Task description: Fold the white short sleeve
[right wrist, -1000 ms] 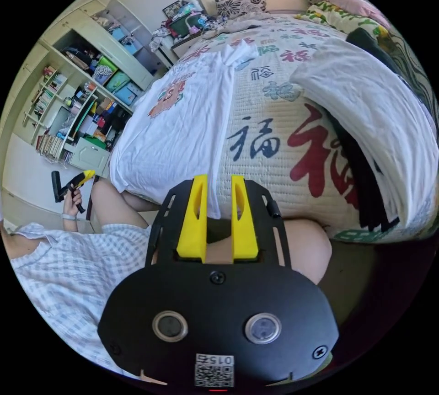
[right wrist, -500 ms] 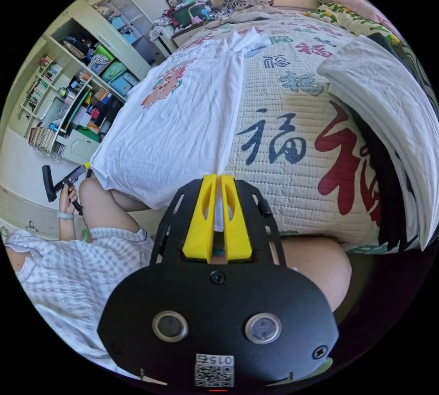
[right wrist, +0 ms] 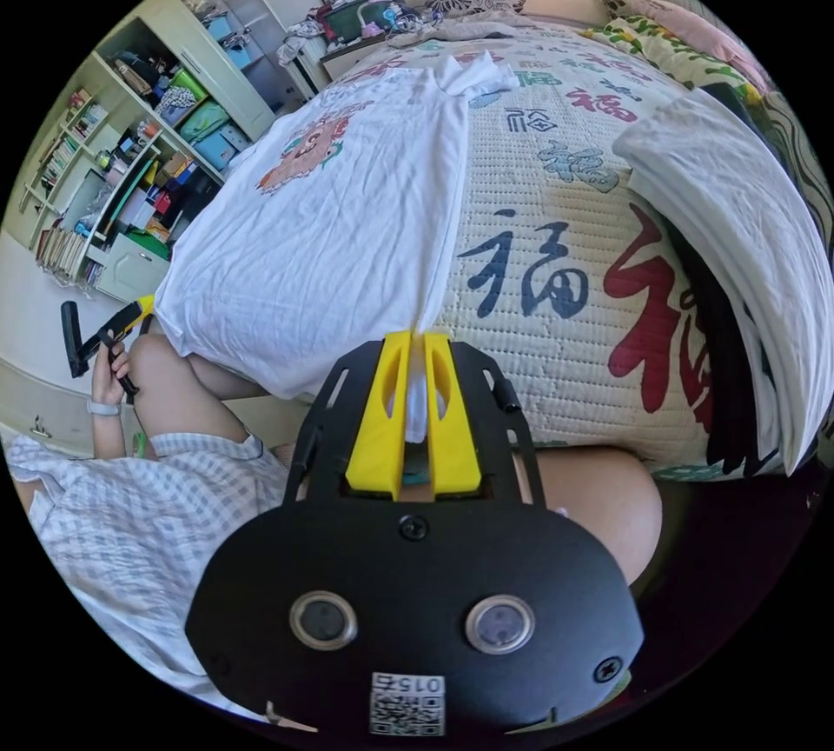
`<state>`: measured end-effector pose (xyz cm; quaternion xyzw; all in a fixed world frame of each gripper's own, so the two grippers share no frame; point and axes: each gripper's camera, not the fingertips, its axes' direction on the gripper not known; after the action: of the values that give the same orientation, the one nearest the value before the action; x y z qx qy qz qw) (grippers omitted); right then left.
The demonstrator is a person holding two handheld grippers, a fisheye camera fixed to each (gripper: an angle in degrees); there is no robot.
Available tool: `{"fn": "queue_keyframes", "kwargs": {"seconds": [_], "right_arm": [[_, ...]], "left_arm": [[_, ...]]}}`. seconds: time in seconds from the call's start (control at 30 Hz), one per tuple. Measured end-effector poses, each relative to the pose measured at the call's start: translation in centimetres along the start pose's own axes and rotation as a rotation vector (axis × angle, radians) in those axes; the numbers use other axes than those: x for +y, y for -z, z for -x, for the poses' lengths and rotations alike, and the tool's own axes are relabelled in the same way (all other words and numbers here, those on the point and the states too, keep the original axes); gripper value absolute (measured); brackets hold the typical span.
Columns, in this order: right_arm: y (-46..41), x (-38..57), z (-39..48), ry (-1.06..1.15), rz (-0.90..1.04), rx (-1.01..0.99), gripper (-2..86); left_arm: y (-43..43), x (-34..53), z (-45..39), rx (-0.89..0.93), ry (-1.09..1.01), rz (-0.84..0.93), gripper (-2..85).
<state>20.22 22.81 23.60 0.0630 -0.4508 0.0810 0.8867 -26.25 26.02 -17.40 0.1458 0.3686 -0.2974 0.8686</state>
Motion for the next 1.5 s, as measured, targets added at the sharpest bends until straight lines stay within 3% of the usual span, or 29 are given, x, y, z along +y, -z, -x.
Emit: {"fn": "queue_keyframes", "kwargs": {"seconds": [0.3,0.5,0.6,0.7,0.83,0.9,1.1,1.37,1.5], "right_arm": [[0.1,0.3,-1.1,-0.004,-0.003,-0.037,4.4],[0.5,0.0,-1.4,0.010,0.001,-0.030,2.2],[0.3,0.1,-1.7,0.018,0.038,-0.056,4.7],[-0.5,-0.2,-1.7,0.014,0.058,-0.074,7.4],[-0.7,-0.8,-1.0,0.067,0.072,0.027,4.9],[-0.7,-1.0,-0.8,0.088,0.083,0.036,0.6],[0.9,-0.9,-2.0,0.084,0.110,0.101,-0.7],[-0.7,-2.6,-2.5,0.105,0.161,0.128,0.3],[1.3,-2.7,-4.4,0.029,0.099,0.082,3.4]], "left_arm": [[1.5,1.5,7.1,-0.102,0.126,-0.019,0.1],[3.2,2.9,11.0,-0.099,0.176,-0.016,0.9],[2.3,2.8,11.0,0.057,0.120,0.022,7.2],[-1.2,1.9,11.2,0.092,0.093,0.111,10.0],[-4.9,0.9,10.9,0.038,0.075,0.224,8.0],[-5.3,0.9,10.7,0.016,0.060,0.230,6.5],[-4.8,2.5,10.8,-0.005,0.040,0.177,-0.4],[-9.0,3.2,10.6,-0.087,0.043,0.282,0.0],[-7.7,4.4,10.4,-0.034,0.055,0.179,3.7]]}}
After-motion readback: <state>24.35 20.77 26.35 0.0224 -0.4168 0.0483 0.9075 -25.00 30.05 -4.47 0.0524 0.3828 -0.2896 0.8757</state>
